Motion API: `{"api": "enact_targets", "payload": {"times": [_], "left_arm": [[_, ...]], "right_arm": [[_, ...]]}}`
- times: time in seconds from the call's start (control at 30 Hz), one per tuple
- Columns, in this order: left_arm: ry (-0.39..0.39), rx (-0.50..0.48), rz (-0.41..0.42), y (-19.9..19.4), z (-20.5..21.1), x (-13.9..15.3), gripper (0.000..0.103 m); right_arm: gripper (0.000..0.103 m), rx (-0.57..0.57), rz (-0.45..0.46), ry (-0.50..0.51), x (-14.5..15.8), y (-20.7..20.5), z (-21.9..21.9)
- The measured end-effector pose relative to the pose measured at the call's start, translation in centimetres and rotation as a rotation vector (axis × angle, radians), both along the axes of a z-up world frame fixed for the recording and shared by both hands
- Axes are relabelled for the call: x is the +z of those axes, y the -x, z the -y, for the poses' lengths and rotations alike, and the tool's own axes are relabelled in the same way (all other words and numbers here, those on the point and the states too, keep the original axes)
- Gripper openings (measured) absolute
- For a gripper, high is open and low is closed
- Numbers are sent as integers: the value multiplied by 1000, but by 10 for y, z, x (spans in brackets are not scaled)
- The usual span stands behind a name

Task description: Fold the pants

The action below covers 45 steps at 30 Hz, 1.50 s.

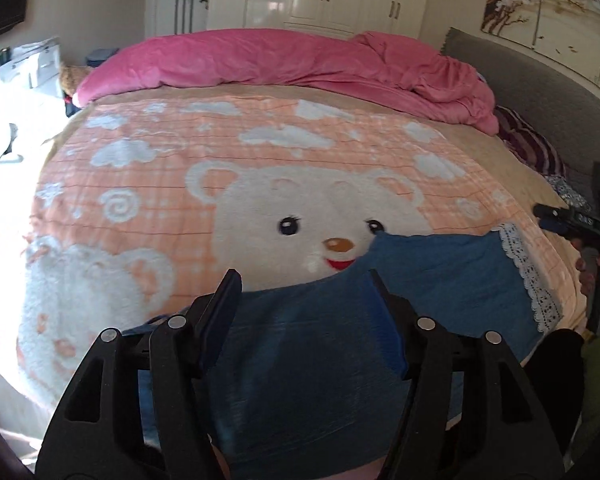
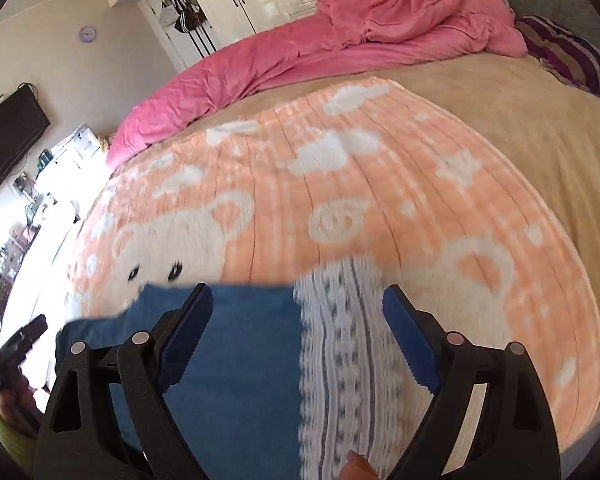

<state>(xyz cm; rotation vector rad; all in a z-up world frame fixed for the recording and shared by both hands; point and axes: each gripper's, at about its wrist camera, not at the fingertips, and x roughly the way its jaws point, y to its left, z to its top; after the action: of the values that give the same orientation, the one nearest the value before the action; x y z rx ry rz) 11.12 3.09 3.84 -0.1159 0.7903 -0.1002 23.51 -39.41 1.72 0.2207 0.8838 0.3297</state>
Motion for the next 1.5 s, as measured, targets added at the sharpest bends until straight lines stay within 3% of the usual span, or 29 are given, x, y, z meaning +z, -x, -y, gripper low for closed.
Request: {"api": "enact_targets", "payload": {"times": [0.13, 0.2, 0.3, 0.43, 0.6, 0.7, 0.73, 0.83, 0.93, 1.03, 1.13, 1.2, 1.3, 1.5], "left_arm": [[26, -68, -73, -50, 39, -21, 55], [55, -83, -111, -71, 50, -34, 55], [64, -93, -151, -99, 62, -52, 55], [152, -104, -207, -121, 62, -69, 55], [197, -127, -248, -135, 65, -90, 55], [223, -133, -242, -136, 67, -96, 55], [234, -140, -238, -136, 67, -98, 55], [249, -155, -229, -133, 70, -99, 55], [282, -148, -228, -133, 66, -100, 55], [340, -137, -236, -133, 62, -101, 55], [450, -170, -258, -132, 60, -102, 44], [431, -169, -266, -131, 62, -103, 25], [403, -158, -262, -125, 63, -102, 7], [401, -135, -157, -121, 58, -78, 4]], "right_arm": [[86, -21, -21, 2, -10, -33, 3], [86, -64, -31, -6, -20, -34, 11], [86, -36, -55, -19, -35, -33, 21], [85, -11, -107, -141, -53, -38, 35], [74, 3, -173, -123, -76, -47, 34], [61, 29, -157, -90, -77, -45, 25], [52, 39, -159, -87, -77, -45, 22], [45, 56, -147, -45, -79, -41, 16], [30, 70, -125, -85, -75, -35, 15], [28, 85, -78, -78, -67, -28, 13], [27, 85, -10, -97, -53, -23, 14], [27, 86, 36, -106, -44, -19, 14], [27, 103, 80, -75, -36, -17, 11], [25, 97, 156, -49, -24, -14, 9]]}}
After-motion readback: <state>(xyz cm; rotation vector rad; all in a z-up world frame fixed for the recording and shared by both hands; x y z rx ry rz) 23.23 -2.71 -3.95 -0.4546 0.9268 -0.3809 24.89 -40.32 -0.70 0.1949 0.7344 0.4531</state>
